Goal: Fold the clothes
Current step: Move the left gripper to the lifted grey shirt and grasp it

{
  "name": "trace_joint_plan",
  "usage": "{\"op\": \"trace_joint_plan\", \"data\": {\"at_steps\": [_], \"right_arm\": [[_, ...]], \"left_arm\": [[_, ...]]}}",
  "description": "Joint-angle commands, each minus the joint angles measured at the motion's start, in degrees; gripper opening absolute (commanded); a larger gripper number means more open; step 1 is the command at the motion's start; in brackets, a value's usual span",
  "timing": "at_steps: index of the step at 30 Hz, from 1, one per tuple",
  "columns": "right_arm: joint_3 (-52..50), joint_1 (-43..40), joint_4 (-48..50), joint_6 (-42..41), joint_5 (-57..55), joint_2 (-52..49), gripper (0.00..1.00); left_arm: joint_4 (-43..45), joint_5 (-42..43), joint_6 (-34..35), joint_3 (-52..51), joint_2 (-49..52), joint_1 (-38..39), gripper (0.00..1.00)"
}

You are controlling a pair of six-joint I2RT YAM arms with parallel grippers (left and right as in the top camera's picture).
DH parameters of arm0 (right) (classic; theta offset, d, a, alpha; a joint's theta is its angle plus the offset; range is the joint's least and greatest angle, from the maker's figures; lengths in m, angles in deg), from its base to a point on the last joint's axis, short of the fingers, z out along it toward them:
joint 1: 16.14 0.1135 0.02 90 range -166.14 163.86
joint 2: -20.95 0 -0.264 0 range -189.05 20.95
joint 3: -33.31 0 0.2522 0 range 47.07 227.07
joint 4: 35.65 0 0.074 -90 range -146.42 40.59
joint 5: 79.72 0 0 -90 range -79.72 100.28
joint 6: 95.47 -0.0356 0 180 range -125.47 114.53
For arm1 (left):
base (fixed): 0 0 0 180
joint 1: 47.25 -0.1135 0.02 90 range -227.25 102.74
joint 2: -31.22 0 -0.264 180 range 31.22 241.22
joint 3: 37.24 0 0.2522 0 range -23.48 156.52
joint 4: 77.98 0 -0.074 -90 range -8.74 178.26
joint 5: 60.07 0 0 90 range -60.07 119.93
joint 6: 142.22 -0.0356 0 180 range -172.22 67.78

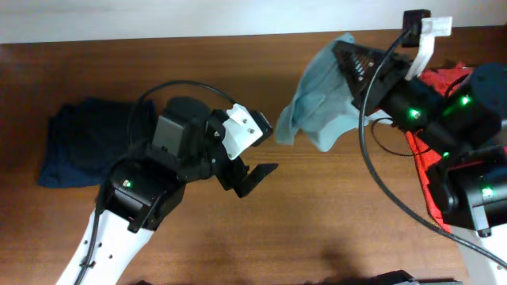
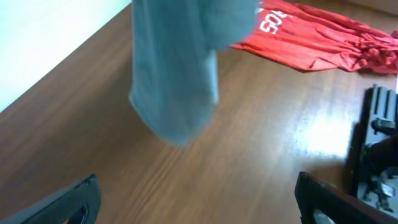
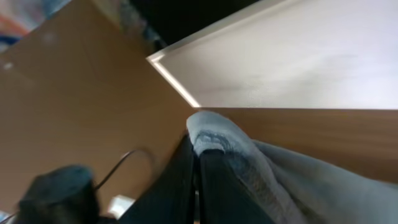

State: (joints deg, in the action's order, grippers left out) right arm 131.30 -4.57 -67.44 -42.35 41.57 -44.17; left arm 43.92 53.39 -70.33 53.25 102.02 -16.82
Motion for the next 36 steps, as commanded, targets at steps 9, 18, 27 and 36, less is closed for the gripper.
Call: {"op": "trace_joint_plan", "data": {"at_steps": [9,18,27,36], "right_arm": [[1.25,3.91,2.93,-3.13,-0.48,1.70,0.04],[1.25,3.91,5.68,-5.64,1.66,1.77,0.04],[1.25,3.91,5.92,-6.99,1.90,1.77,0.04],[1.25,3.91,10.56,-13.05,0.52,1.77,0.04]], "left_arm": [[2.34,0.46,-1.07,0.90,3.10,2.89,0.99],[2.78,-7.06,-1.05,0.90,3.23,3.82,0.99],[2.82,-9.33,-0.85,0.90,3.23,4.00,0.95],[4.20,-9.38,-0.85,0.90,3.78,6.64,0.95]]}}
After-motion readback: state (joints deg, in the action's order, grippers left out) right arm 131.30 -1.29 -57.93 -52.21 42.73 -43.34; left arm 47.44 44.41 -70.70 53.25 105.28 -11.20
